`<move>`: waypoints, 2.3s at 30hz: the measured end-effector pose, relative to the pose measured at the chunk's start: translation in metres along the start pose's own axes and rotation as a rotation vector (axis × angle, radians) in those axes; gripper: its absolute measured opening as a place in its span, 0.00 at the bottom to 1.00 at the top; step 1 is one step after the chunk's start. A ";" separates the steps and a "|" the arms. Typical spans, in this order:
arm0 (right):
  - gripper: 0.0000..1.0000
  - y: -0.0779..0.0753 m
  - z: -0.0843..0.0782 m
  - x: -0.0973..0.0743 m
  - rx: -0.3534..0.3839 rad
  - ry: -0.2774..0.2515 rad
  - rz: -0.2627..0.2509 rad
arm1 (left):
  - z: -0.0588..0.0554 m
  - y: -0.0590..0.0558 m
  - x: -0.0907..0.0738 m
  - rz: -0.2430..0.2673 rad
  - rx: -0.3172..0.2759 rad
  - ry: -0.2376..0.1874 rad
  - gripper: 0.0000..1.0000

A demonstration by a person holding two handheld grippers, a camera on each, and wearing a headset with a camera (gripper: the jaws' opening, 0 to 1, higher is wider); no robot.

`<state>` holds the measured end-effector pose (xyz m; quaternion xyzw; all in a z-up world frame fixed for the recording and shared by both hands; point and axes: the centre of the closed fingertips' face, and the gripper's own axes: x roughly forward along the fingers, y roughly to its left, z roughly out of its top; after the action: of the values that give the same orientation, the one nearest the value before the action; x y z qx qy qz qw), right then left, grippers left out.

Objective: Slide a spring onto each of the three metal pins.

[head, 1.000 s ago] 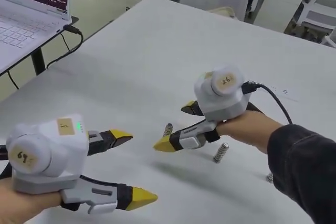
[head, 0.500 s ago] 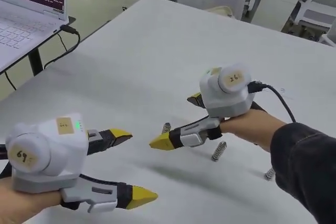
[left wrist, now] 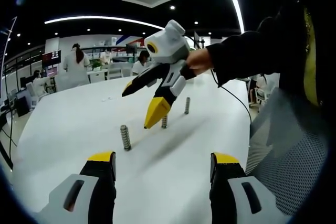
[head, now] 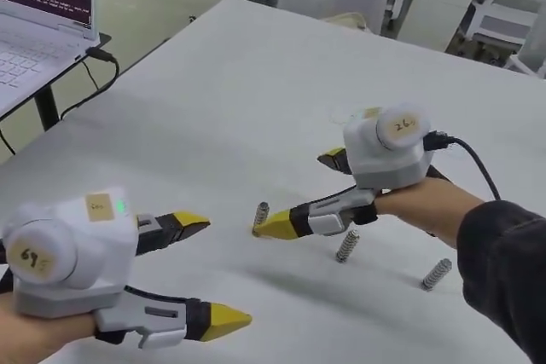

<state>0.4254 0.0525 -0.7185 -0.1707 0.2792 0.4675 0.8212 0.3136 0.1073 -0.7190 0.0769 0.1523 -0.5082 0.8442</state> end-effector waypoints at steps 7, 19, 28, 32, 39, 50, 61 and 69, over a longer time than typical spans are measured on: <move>1.00 -0.009 -0.007 -0.015 0.022 -0.007 -0.031 | 0.002 -0.003 0.004 -0.009 0.005 0.000 0.70; 1.00 -0.024 -0.025 -0.043 0.075 -0.031 -0.099 | 0.006 -0.005 0.008 -0.018 0.010 0.003 0.70; 1.00 -0.038 -0.044 -0.070 0.128 -0.055 -0.169 | 0.008 -0.006 0.012 -0.027 0.017 0.005 0.70; 1.00 -0.042 -0.051 -0.082 0.150 -0.067 -0.197 | 0.009 -0.006 0.014 -0.032 0.020 0.007 0.70; 1.00 -0.050 -0.068 -0.104 0.198 -0.083 -0.241 | 0.012 -0.007 0.019 -0.038 0.022 0.009 0.70; 1.00 -0.050 -0.089 -0.127 0.242 -0.099 -0.290 | 0.014 -0.011 0.024 -0.047 0.023 0.012 0.70; 1.00 -0.039 -0.112 -0.146 0.268 -0.103 -0.328 | 0.014 -0.012 0.025 -0.048 0.021 0.013 0.70; 1.00 -0.020 -0.128 -0.155 0.274 -0.104 -0.340 | 0.016 -0.013 0.023 -0.044 0.016 0.008 0.70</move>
<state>0.3412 -0.1316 -0.7228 -0.0779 0.2644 0.2882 0.9170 0.3147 0.0771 -0.7114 0.0822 0.1533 -0.5277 0.8314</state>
